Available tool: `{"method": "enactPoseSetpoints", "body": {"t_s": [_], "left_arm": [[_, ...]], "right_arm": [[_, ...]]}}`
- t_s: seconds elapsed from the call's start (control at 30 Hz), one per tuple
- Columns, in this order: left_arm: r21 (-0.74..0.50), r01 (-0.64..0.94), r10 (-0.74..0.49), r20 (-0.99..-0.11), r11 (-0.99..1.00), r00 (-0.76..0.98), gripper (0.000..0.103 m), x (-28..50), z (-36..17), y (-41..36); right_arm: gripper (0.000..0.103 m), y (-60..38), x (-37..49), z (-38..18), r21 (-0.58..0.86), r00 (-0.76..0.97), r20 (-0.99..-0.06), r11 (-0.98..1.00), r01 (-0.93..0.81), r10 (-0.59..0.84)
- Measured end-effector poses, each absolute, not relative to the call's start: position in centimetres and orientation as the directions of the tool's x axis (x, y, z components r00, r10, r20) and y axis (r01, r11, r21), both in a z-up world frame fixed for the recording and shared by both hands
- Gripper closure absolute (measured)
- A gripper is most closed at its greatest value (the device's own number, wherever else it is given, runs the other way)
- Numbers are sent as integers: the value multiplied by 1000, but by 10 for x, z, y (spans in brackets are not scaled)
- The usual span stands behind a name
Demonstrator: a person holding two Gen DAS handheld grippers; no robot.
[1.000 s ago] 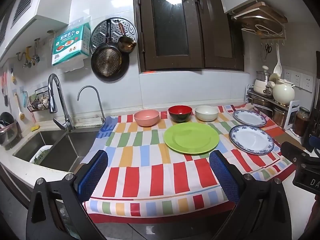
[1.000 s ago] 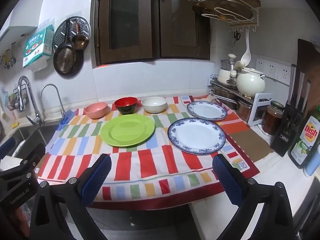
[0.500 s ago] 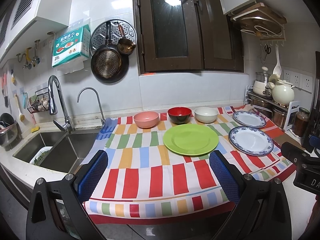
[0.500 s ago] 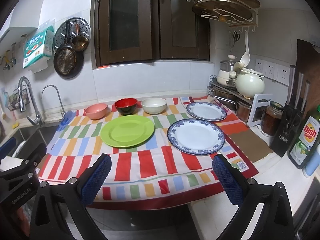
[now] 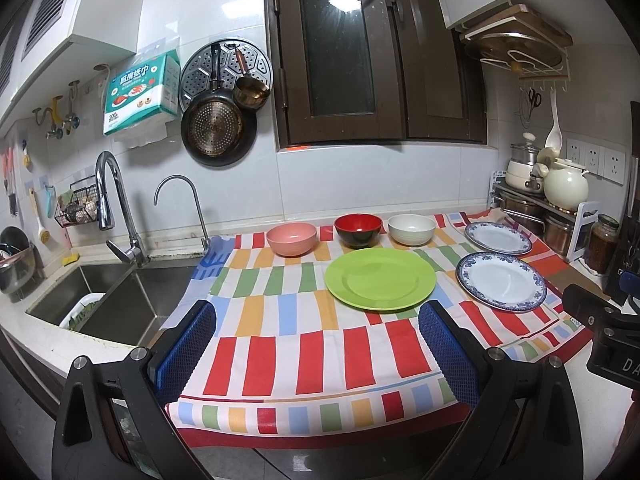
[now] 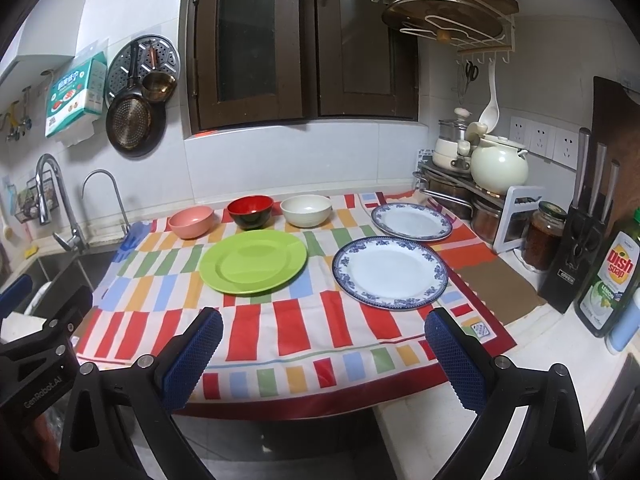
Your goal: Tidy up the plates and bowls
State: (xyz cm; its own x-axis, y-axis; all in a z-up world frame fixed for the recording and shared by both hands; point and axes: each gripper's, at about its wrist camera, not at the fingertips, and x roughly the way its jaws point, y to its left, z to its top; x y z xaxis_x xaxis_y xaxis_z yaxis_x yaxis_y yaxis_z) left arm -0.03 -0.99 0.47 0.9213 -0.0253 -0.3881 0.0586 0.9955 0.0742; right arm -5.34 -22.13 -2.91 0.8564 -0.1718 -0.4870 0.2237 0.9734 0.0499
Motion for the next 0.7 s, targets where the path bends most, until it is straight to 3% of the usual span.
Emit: {"method": "enactPoseSetpoints", "body": {"t_s": [0.7], "left_arm": [[78, 58, -24, -382, 995, 924, 0, -1, 10, -16]], "right_arm": [[1, -225, -57, -27, 53, 858, -484, 973, 224, -171]]}}
